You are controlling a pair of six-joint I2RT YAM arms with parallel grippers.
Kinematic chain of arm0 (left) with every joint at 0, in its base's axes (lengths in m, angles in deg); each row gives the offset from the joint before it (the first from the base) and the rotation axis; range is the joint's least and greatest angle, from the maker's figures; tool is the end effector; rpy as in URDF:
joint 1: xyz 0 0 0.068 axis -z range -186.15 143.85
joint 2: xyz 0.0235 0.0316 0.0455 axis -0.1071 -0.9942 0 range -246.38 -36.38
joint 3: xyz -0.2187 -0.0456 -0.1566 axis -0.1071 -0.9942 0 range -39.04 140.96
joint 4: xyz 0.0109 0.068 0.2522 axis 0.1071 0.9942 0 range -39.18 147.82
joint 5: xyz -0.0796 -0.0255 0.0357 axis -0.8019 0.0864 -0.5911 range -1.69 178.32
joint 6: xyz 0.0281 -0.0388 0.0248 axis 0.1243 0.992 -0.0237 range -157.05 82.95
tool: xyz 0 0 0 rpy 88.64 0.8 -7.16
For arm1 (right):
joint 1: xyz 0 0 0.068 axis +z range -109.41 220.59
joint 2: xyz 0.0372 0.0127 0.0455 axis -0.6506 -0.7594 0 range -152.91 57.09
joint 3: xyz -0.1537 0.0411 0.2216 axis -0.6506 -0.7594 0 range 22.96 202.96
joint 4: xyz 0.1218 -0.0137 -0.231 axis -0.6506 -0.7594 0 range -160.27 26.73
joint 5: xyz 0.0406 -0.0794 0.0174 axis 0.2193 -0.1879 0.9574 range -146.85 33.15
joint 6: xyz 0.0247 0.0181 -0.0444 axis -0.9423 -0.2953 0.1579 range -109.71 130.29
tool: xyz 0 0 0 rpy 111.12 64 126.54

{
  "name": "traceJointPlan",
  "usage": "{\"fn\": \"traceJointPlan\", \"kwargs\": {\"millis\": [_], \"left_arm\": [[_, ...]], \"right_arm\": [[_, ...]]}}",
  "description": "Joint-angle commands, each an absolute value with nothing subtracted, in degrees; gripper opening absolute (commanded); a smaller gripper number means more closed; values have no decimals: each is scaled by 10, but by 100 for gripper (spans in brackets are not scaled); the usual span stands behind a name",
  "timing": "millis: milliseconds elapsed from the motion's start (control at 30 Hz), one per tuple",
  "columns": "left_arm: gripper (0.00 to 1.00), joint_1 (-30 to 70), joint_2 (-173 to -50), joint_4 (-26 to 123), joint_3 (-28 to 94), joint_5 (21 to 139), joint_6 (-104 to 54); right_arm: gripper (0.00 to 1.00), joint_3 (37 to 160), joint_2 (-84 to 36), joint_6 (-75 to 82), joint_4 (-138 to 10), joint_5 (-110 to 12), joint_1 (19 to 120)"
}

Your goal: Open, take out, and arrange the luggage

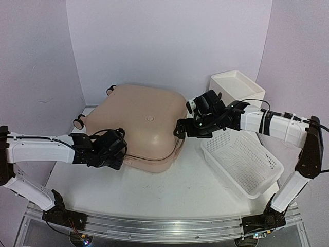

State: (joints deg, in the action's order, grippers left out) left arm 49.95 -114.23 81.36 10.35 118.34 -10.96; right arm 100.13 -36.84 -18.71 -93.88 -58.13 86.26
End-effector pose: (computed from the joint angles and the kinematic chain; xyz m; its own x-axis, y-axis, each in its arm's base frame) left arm 0.1611 -0.2078 0.2178 -0.6823 0.3325 -0.6511 0.3060 0.9387 0.1587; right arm 0.2550 0.2599 0.2830 -0.7913 -0.1165 -0.6002 -0.3670 0.8757 0.3139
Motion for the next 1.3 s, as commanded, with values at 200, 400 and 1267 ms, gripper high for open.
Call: {"fn": "traceJointPlan", "kwargs": {"millis": [200,400,1267], "left_arm": [[21,482,-1066,855,72,1171,-84],[31,474,-1023,809,47,1102,-124],[34,505,-1114,627,3,1216,-241]], "right_arm": [[98,1005,-344,-196,-915,-576,866],[98,1004,-342,-197,-914,-574,866],[98,1013,-345,-200,-910,-573,871]]}}
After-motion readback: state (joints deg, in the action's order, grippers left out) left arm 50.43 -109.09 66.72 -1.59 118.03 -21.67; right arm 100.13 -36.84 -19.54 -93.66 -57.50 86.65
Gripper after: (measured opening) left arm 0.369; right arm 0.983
